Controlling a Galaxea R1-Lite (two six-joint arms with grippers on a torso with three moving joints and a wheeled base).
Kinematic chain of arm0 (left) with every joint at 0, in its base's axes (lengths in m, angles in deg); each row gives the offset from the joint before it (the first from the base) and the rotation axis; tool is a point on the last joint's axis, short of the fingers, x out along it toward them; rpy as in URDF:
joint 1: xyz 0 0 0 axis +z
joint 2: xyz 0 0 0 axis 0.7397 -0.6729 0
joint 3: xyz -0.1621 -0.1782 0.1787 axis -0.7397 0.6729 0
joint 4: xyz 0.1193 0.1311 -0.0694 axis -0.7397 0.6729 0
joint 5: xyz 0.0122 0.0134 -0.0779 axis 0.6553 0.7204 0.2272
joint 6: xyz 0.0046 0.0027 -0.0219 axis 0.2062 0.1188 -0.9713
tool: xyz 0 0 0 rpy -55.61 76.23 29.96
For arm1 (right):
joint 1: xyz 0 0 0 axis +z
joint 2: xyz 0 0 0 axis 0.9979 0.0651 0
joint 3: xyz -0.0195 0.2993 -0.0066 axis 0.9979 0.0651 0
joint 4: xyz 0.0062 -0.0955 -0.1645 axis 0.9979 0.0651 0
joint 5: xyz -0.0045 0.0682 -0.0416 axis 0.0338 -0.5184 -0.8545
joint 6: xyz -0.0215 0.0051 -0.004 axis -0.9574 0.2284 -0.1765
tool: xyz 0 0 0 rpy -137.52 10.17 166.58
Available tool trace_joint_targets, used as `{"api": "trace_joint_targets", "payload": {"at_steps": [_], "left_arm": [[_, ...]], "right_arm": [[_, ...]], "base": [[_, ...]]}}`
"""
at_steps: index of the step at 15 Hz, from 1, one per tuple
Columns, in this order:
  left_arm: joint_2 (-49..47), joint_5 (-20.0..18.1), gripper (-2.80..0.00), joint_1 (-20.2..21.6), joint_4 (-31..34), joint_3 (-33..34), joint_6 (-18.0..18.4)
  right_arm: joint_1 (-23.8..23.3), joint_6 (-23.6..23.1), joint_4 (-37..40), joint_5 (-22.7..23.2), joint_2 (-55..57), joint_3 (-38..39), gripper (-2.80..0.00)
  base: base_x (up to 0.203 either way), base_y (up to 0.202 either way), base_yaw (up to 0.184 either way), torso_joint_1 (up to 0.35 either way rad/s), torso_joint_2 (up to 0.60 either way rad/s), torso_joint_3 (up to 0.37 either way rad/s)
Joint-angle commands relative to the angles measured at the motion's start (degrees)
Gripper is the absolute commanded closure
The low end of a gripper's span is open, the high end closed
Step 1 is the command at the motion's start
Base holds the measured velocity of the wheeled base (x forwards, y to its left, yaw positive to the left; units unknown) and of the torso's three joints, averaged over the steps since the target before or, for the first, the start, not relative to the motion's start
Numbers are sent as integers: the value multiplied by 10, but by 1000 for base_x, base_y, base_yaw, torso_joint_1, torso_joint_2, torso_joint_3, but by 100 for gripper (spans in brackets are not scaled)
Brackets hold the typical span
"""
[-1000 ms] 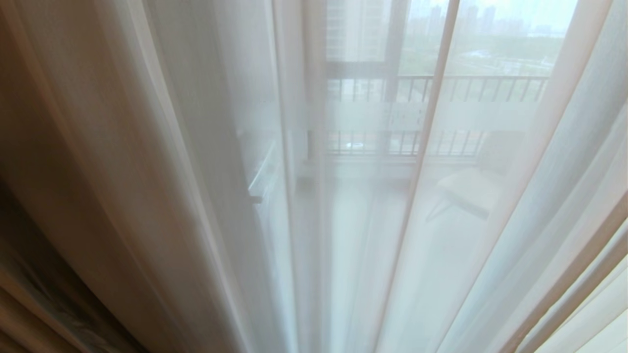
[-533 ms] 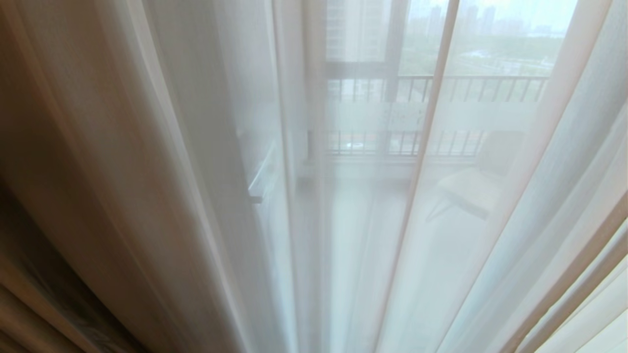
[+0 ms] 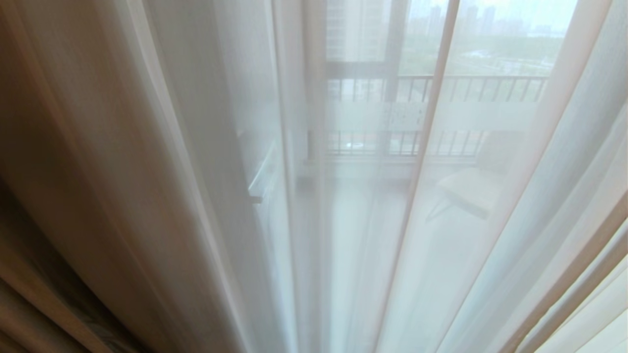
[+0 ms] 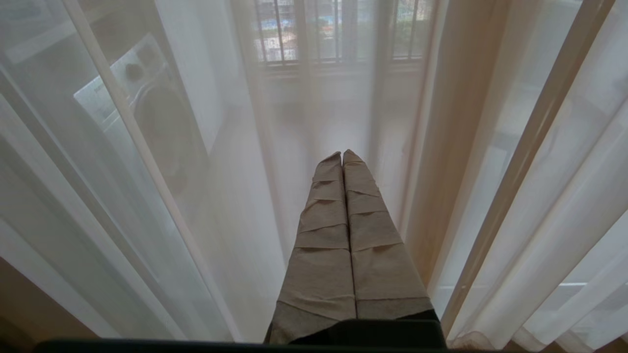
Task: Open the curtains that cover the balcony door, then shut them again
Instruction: Close the outer curtains on both sides
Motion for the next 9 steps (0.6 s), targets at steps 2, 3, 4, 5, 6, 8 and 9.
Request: {"api": "trace_joint_targets", "payload": {"at_steps": [2, 3, 4, 5, 6, 8, 9], "left_arm": [[27, 6, 0, 5, -1, 24, 0], [38, 8, 0, 6, 0, 37, 0], [53, 10, 0, 6, -1, 55, 0], [72, 13, 0, 6, 0, 78, 0], [92, 14, 0, 5, -1, 105, 0], [133, 15, 0, 4, -1, 163, 0], [148, 16, 0, 3, -1, 185, 0]], "right_arm": [[0, 0, 0, 0, 0, 0, 0], [0, 0, 0, 0, 0, 0, 0], [0, 0, 0, 0, 0, 0, 0], [0, 0, 0, 0, 0, 0, 0], [0, 0, 0, 0, 0, 0, 0], [0, 0, 0, 0, 0, 0, 0], [0, 0, 0, 0, 0, 0, 0]], "base": [[0, 0, 0, 0, 0, 0], [0, 0, 0, 0, 0, 0], [0, 0, 0, 0, 0, 0], [0, 0, 0, 0, 0, 0], [0, 0, 0, 0, 0, 0], [0, 0, 0, 0, 0, 0], [0, 0, 0, 0, 0, 0]]}}
